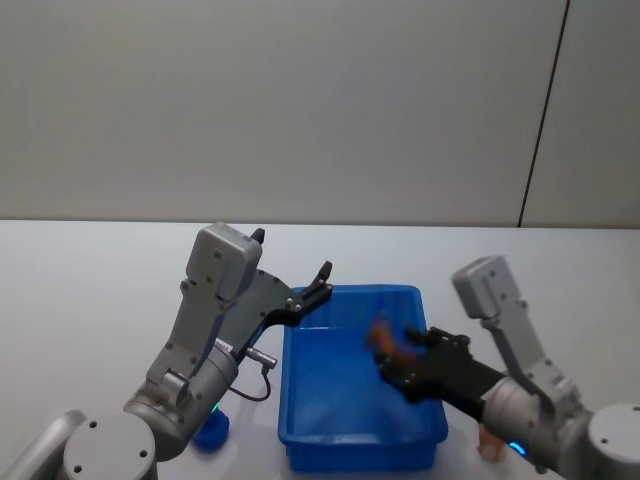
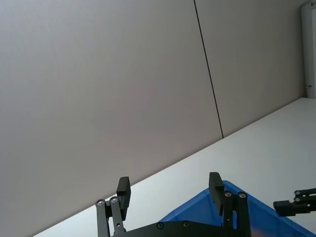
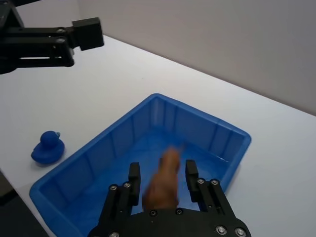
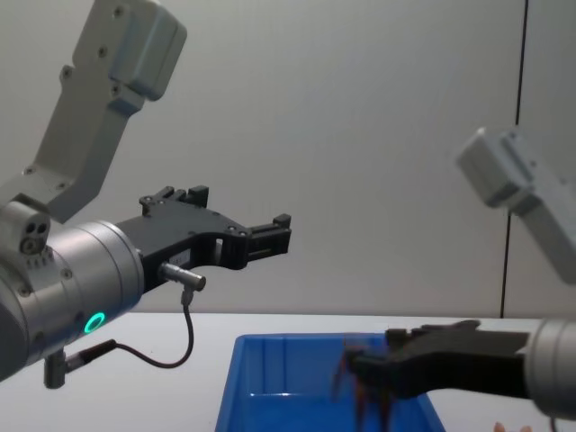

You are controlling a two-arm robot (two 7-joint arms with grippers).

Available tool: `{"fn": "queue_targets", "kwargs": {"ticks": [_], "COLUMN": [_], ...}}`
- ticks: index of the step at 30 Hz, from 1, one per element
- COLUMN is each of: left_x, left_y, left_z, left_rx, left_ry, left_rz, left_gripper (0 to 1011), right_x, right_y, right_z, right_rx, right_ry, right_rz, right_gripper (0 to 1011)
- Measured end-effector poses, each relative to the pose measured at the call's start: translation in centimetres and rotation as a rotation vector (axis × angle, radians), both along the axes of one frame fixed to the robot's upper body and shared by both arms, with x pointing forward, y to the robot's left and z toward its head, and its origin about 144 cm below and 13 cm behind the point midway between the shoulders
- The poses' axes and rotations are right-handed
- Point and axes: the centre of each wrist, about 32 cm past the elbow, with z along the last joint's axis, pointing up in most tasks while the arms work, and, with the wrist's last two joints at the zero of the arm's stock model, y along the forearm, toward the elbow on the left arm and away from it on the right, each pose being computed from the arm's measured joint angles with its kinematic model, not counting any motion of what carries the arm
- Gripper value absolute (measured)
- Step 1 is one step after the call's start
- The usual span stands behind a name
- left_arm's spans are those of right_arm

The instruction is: Pick up the two dolls from the table and place them into the box.

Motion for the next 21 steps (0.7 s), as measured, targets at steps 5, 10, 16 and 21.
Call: {"fn": "queue_targets", "kwargs": {"ticks": [5,10,16,21], "left_x": [0.0,0.0,0.0,0.0], "left_y": [0.0,0.0,0.0,0.0], "left_z": [0.0,0.0,0.0,0.0], "left_rx": [0.000,0.000,0.000,0.000], "left_ry": [0.000,0.000,0.000,0.000], "left_rz": [0.000,0.000,0.000,0.000], "left_gripper": [1001,1001,1001,1001], "right_x": [0.4,0.5,0.4,-0.2], "right_y": [0.9,1.5,1.5,0.7], "right_z": [-0.2,-0.4,-0.7,-1.0], "right_rx": [0.002,0.005,0.008,0.014], "right_ry": [0.018,0.024,0.008,-0.013], "right_rz": [0.017,0.020,0.000,-0.038], "right_gripper": [652,813,978,1001]}}
